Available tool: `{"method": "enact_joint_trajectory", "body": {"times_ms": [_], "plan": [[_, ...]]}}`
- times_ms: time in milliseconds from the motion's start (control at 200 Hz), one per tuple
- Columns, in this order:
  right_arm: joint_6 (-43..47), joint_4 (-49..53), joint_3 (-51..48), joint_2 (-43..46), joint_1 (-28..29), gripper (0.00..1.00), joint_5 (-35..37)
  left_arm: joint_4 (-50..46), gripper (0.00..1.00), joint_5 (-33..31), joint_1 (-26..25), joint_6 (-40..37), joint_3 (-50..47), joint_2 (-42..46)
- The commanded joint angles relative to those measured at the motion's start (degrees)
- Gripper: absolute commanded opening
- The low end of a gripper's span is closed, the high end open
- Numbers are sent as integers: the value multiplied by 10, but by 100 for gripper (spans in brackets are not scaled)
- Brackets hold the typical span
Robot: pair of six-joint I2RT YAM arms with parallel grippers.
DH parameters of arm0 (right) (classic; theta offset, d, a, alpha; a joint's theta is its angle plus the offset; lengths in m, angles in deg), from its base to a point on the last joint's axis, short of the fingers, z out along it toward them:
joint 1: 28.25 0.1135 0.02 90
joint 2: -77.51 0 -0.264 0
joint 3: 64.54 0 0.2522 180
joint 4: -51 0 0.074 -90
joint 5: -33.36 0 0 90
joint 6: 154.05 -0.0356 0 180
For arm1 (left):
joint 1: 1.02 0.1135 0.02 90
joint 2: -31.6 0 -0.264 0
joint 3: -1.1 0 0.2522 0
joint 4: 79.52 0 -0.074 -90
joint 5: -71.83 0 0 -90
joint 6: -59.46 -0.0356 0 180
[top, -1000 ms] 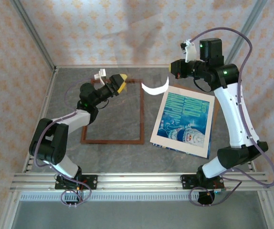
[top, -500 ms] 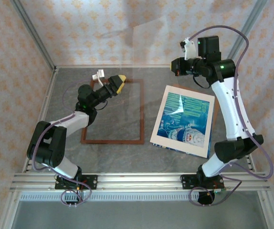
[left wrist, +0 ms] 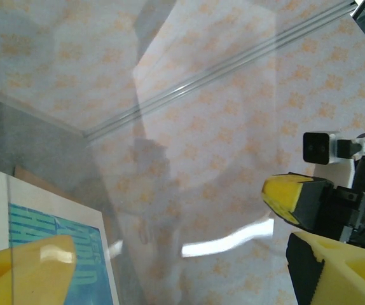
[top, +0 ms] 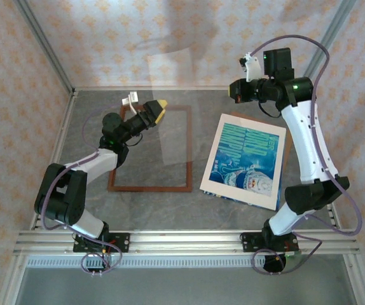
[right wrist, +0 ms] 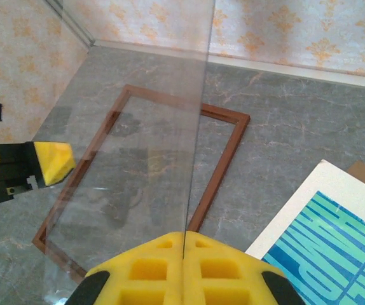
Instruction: Put the photo into the frame
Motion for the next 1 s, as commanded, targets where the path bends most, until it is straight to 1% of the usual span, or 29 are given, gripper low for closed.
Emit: {"method": "enact_joint_trajectory", "body": {"times_ms": [0, 105, 155, 230, 395, 455, 510, 576, 636, 666, 741, 826, 866, 921, 996], "plan": [[14, 5, 21, -9, -3, 0, -8, 26, 83, 16, 5, -19, -2, 25], [14, 4, 21, -10, -4, 0, -11, 17, 78, 15, 6, -23, -1, 26], [14, 3, 23, -10, -3, 0, -11, 6, 74, 15, 6, -28, 0, 27], [13, 2, 24, -9, -3, 0, -14, -4, 65, 15, 6, -35, 1, 25], [12, 1, 19, -6, -3, 0, -13, -20, 40, 16, 8, -41, 10, 17], [12, 1, 16, -4, -3, 0, -11, -21, 34, 17, 8, -43, 12, 12], [13, 0, 11, -1, -3, 0, -10, -21, 26, 18, 9, -43, 12, 9], [10, -4, 3, 1, -3, 0, -11, -21, 20, 18, 9, -45, 13, 7], [6, -9, -6, 5, -3, 0, -14, -21, 11, 20, 9, -47, 14, 6], [4, -13, -12, 8, -3, 0, -13, -41, 8, 21, 10, -48, 15, 6], [-6, -27, -33, 16, -3, 0, -4, -48, 0, 20, 9, -52, 13, 10], [-24, -47, -64, 28, -3, 0, 14, -61, 0, 14, 10, -52, 8, 20], [-36, -55, -79, 32, -3, 5, 24, -71, 0, 10, 10, -53, 7, 24], [-54, -67, -101, 39, -3, 9, 45, -95, 0, 8, 10, -56, 8, 32], [-82, -96, -144, 54, -3, 20, 81, -148, 0, 10, 9, -65, 14, 47]]}}
